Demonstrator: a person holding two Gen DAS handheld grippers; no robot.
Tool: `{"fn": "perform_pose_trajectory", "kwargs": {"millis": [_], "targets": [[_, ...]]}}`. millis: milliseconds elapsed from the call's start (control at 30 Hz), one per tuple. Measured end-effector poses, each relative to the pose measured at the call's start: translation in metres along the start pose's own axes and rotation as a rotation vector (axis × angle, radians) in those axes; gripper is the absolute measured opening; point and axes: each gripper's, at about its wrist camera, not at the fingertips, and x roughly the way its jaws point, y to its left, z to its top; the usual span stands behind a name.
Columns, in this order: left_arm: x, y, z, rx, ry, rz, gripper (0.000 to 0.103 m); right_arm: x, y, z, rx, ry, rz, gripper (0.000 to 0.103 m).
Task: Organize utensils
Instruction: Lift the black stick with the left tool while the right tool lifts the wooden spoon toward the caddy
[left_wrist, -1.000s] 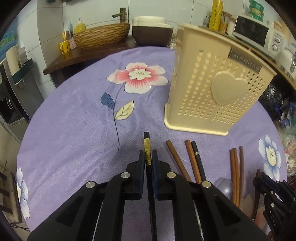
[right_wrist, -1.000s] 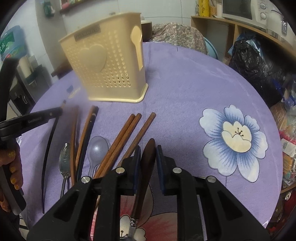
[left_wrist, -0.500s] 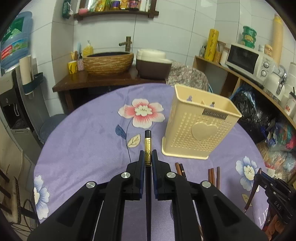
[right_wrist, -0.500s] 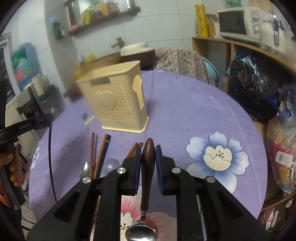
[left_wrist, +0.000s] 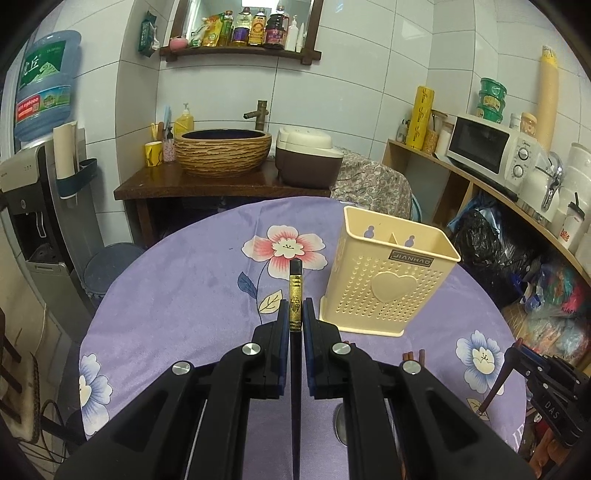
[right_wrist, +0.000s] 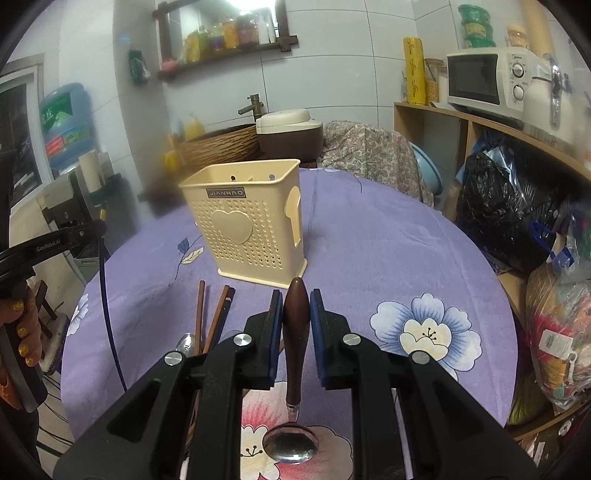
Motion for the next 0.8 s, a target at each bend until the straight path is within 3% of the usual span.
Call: {"fn": "perform_pose_trajectory", "kwargs": {"millis": [800], "targets": [[-0.018,0.007,0.02,-0.013,-0.066,-0.009,0.009,-0.007,0.004,0.019,-0.028,-0.025,0.034,0.016]]}}
